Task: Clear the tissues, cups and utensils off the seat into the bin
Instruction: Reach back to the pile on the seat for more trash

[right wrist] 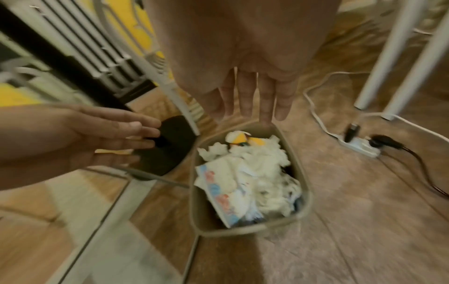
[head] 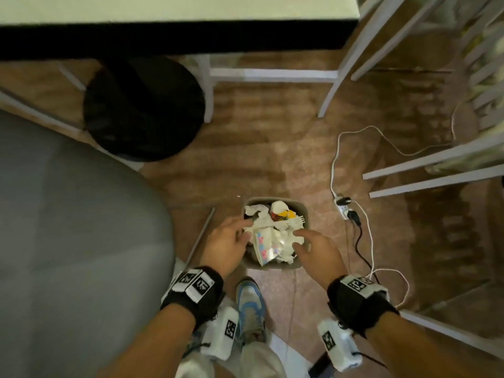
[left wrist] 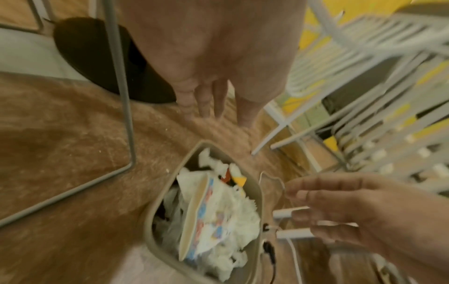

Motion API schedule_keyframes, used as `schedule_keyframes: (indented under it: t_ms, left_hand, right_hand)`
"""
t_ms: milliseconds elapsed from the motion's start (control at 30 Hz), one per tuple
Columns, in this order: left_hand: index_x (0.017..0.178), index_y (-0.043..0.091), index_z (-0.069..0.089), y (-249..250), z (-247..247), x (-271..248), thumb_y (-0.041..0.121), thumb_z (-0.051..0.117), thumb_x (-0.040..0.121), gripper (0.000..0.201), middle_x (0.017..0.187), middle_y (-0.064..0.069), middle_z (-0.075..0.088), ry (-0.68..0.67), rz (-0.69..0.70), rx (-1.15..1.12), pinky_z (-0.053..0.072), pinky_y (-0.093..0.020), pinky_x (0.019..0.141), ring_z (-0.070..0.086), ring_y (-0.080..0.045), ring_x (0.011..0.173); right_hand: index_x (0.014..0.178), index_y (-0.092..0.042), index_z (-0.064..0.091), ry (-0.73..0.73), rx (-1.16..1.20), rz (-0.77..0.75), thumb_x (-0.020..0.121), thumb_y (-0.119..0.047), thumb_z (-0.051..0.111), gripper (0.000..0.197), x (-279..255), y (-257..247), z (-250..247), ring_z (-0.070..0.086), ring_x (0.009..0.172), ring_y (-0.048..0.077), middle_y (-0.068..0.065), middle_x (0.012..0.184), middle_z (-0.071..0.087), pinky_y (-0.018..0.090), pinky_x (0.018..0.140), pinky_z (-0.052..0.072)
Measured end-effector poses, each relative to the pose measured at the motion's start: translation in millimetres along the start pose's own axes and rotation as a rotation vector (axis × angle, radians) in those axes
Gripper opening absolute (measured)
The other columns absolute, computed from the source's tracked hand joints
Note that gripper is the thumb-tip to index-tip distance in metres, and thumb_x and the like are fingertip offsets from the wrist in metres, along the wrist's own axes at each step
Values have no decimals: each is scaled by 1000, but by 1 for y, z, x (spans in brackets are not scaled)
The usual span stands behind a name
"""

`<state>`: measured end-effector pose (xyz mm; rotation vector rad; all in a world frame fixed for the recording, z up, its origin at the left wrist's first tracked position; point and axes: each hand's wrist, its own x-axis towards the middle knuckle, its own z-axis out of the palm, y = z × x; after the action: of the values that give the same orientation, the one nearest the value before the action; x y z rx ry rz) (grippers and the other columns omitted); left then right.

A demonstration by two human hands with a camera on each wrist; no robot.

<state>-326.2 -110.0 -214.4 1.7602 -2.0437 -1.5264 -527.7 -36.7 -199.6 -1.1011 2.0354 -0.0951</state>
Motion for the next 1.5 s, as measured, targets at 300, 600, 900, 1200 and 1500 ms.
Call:
schedule_keyframes:
  t_ms: [300, 600, 900, 1200, 1500]
  left_hand:
    - [93, 24, 72, -48, -165, -98, 13, 61, 90, 16, 96, 4, 70, 367, -68, -190, 47, -13, 77, 60, -2, 78]
    - [101, 24, 69, -196, -325, -177, 12, 56, 85, 24, 102, 0, 66, 835, -397, -151, 50, -33, 85, 62, -17, 85]
    - [140, 17, 41, -303, -407, -196, 15, 65, 77, 68, 148, -7, 37, 971, -563, 108, 37, -45, 106, 35, -30, 133]
    - [143, 18, 34, -330, -404, -180, 17, 75, 73, 82, 139, -10, 39, 876, -590, 160, 38, -45, 104, 41, -32, 127]
    - [131, 27, 46, -283, -385, -189, 23, 81, 65, 75, 154, -7, 23, 748, -566, 22, 36, -40, 106, 35, -33, 132]
  right_hand:
    - [112, -27, 63, -64, -199, -533, 89, -31, 61, 24, -36, -217, 14, 60, 105, 20, -2, 114, 62, 30, 88, 44]
    - [116, -22, 59, -197, -262, -865, 89, -30, 61, 28, -69, -406, 134, 56, 109, 16, -4, 118, 53, 33, 93, 47]
    - [138, -21, 42, -219, -385, -1038, 88, -28, 61, 53, -80, -528, 238, 42, 127, 24, 1, 143, 34, 41, 105, 40]
    - [147, -24, 25, -128, -871, -1127, 86, -22, 64, 73, -54, -584, 302, 10, 145, 36, 3, 157, 19, 54, 113, 25]
    - [140, -19, 37, -136, -648, -923, 75, -41, 71, 77, -48, -509, 232, 31, 129, 28, 7, 140, 36, 42, 105, 38]
